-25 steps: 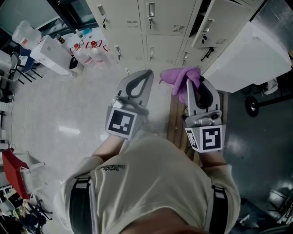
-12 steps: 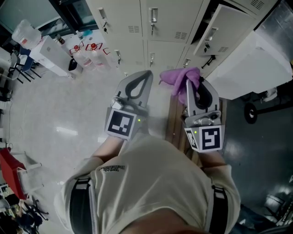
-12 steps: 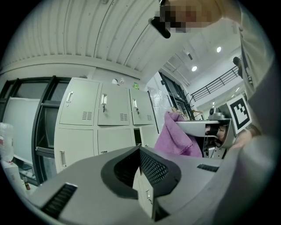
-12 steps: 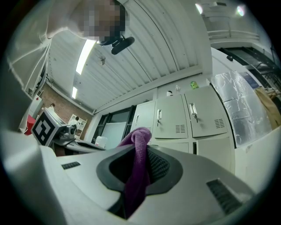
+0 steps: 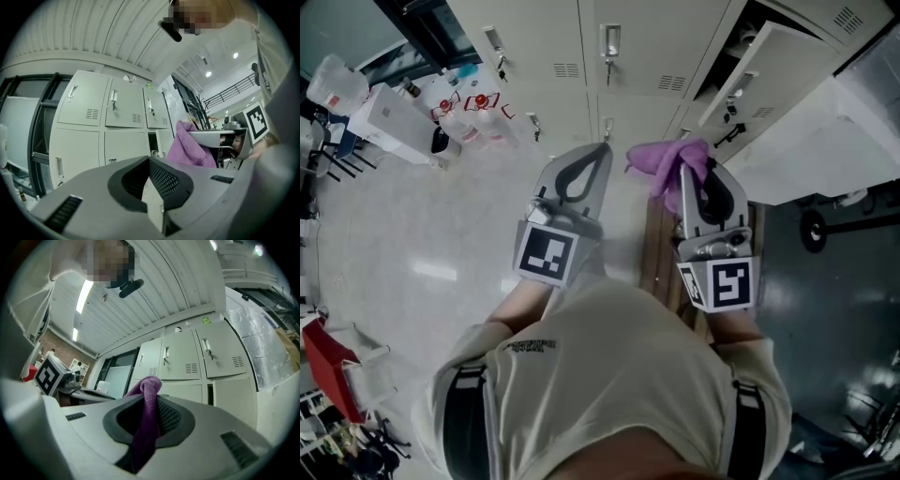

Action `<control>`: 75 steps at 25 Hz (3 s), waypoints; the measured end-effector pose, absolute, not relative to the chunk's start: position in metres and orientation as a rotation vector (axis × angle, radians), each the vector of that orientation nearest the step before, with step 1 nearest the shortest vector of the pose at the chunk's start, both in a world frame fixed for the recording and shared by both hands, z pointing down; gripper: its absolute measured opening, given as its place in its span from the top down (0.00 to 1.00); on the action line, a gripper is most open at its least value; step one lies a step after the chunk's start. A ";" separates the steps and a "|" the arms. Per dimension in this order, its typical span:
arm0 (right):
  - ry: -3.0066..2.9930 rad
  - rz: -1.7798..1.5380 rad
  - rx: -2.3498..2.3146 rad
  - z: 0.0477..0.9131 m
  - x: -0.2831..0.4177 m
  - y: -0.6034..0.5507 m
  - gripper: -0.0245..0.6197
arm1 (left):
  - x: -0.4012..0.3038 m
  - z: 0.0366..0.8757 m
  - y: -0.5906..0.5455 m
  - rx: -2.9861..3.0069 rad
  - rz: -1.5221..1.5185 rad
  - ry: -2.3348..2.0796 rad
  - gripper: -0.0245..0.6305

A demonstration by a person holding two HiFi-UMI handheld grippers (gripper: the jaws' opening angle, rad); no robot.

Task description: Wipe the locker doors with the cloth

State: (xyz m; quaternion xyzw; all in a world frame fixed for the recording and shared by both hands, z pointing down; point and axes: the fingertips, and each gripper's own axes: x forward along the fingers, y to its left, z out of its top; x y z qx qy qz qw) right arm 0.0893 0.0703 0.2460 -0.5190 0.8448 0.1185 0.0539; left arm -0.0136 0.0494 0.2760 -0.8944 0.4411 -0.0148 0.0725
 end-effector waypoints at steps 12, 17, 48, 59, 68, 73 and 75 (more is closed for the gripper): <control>2.539 0.358 -1.641 0.238 0.060 -0.031 0.88 | -0.039 0.273 -0.053 -2.746 -0.052 1.265 0.96; 2.514 0.390 -1.667 0.231 0.044 -0.072 0.88 | -0.050 0.271 -0.098 -2.763 -0.034 1.210 0.96; 2.567 0.543 -1.547 0.196 0.017 -0.173 0.88 | -0.060 0.250 -0.174 -2.712 0.042 1.285 0.96; 2.595 0.572 -1.495 0.188 -0.006 -0.208 0.88 | -0.067 0.251 -0.192 -2.693 0.071 1.363 0.96; 2.629 0.588 -1.511 0.197 -0.019 -0.236 0.88 | -0.073 0.258 -0.208 -2.684 0.077 1.417 0.96; 2.628 0.568 -1.530 0.202 -0.019 -0.246 0.88 | -0.075 0.263 -0.215 -2.687 0.062 1.435 0.96; 2.627 0.570 -1.536 0.203 -0.017 -0.247 0.88 | -0.073 0.264 -0.217 -2.687 0.055 1.434 0.96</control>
